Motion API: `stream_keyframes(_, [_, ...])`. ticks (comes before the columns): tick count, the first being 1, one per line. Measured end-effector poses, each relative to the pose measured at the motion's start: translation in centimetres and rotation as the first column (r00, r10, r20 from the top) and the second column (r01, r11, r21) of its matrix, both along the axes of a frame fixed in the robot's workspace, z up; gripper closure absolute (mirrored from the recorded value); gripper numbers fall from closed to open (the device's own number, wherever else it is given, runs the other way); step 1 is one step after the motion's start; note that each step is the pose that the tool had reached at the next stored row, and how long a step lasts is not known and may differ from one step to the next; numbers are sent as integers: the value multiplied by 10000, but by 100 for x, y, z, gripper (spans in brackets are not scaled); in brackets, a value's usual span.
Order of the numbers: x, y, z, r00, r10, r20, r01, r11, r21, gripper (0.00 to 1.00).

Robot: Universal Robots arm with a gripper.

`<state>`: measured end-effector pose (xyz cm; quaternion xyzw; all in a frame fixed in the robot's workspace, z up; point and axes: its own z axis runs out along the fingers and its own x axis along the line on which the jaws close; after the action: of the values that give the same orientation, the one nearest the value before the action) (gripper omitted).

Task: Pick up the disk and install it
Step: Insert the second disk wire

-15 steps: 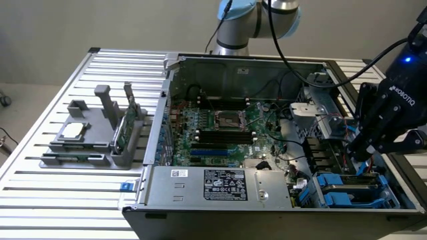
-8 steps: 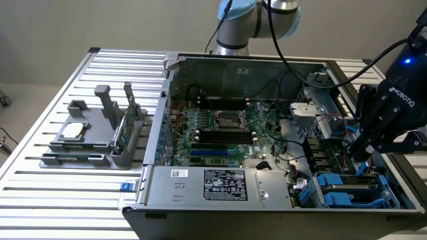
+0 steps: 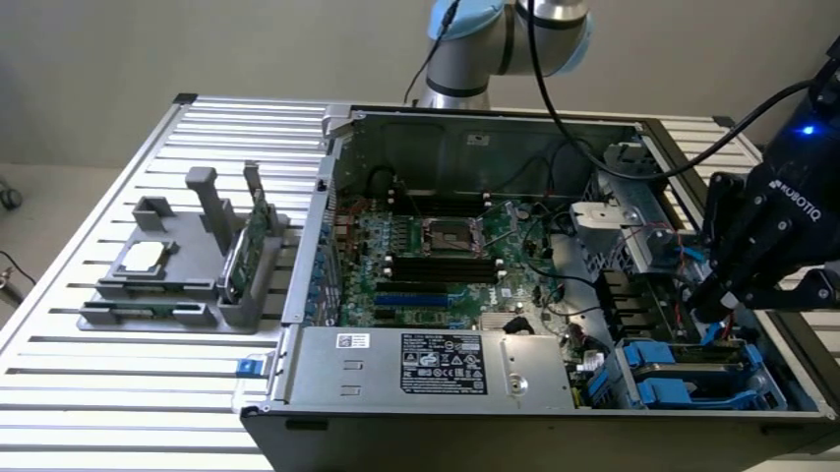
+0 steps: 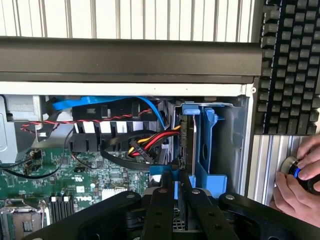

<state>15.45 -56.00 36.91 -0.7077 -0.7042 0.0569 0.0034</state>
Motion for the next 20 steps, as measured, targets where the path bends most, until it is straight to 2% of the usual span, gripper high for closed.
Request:
stream_keyframes(3, [-1, -61, -45, 10000, 12, 6, -12, 10000, 59, 84])
stream_keyframes(10, [-7, -111, -160, 9998, 182, 31, -182, 9997, 191, 84])
stream_keyframes(15, [-10, -144, -207, 9994, 331, 77, -334, 9988, 359, 84])
stream_keyframes(20, [-16, -173, -251, 9990, 437, 115, -442, 9975, 558, 84])
